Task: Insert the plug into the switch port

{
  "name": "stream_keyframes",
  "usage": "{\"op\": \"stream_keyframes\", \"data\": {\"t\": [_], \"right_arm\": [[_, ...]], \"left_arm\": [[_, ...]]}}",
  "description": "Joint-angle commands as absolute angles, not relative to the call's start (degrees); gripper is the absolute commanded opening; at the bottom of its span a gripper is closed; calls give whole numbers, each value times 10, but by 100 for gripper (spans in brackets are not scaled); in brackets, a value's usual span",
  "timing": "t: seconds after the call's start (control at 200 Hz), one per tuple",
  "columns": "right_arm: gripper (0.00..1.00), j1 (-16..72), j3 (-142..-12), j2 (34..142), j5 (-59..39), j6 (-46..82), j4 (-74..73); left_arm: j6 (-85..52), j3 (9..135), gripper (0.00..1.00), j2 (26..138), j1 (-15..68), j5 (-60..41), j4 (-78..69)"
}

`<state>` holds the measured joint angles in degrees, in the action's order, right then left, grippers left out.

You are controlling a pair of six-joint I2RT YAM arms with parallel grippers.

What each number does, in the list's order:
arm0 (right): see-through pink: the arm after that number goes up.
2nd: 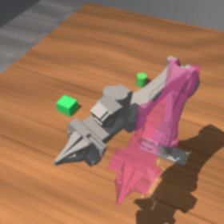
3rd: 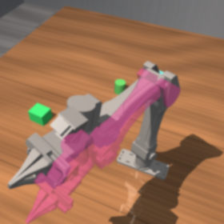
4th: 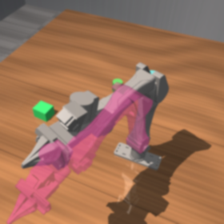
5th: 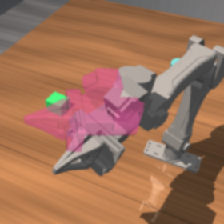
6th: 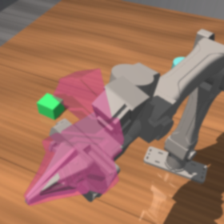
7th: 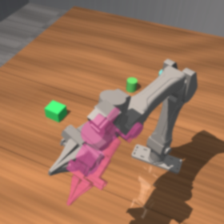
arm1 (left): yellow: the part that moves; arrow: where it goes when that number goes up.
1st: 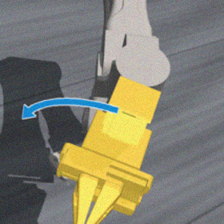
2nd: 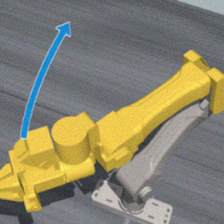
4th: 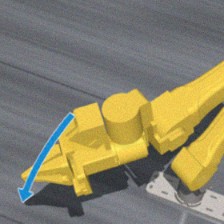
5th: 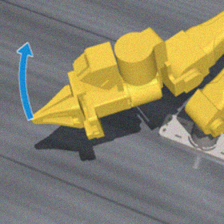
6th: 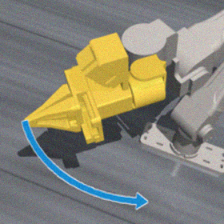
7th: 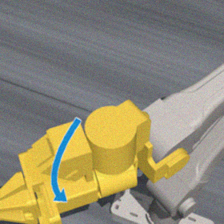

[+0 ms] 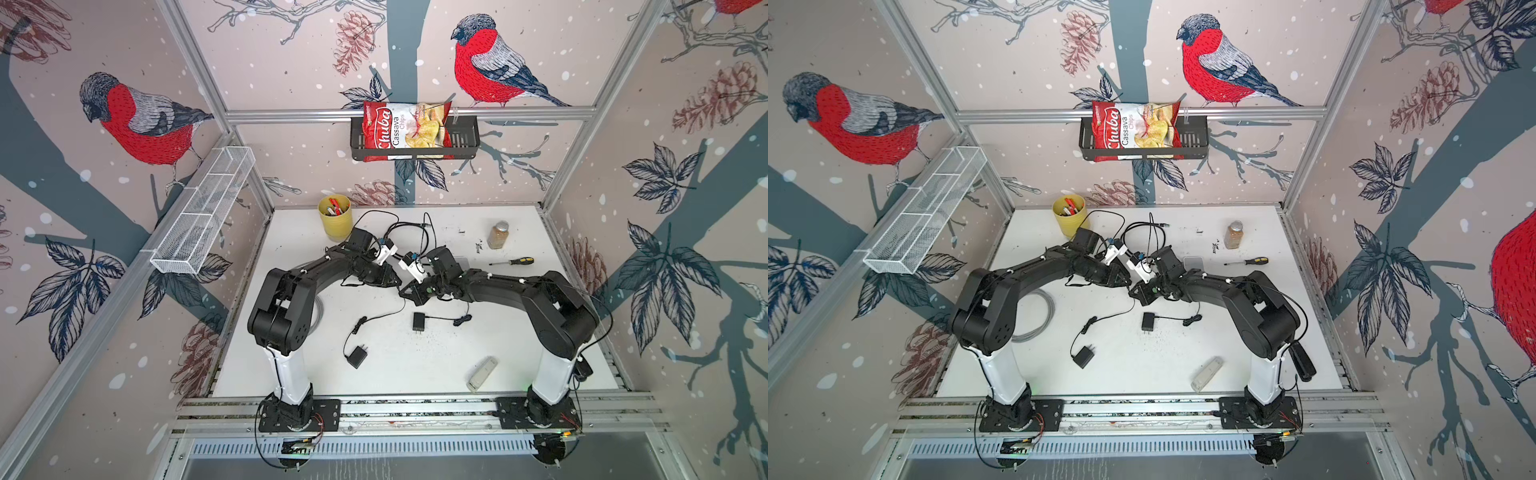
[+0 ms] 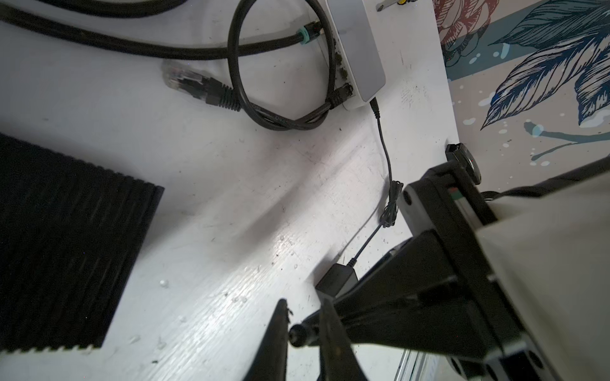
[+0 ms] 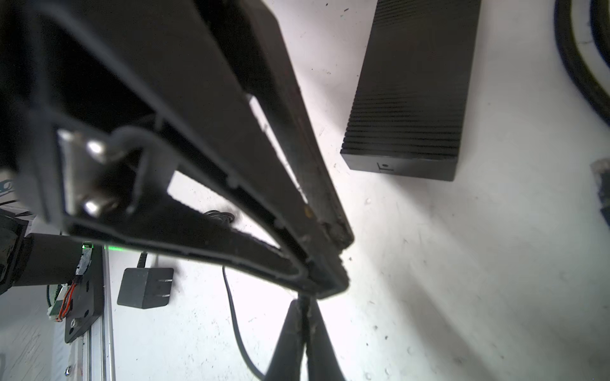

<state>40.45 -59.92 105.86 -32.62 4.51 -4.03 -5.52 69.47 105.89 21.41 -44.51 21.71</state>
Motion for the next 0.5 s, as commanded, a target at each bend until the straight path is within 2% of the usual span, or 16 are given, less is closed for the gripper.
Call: {"op": "stream_keyframes", "data": {"t": [0.0,0.07,0.3,0.44,0.495], "right_arm": [[7,404,-601,1056,-315,47,-49],[7,404,-601,1056,-313,47,-51],[9,403,-599,1056,-304,51,-53],[23,400,-579,1042,-283,66,-76],[26,398,-562,1029,-275,79,-95]], "left_arm": [[-44,694,19,1061,215,-453,231],[-43,694,18,1062,215,-453,231],[-51,693,5,1060,216,-456,227],[-88,671,2,1044,216,-449,198],[-106,659,2,1035,215,-447,179]]}}
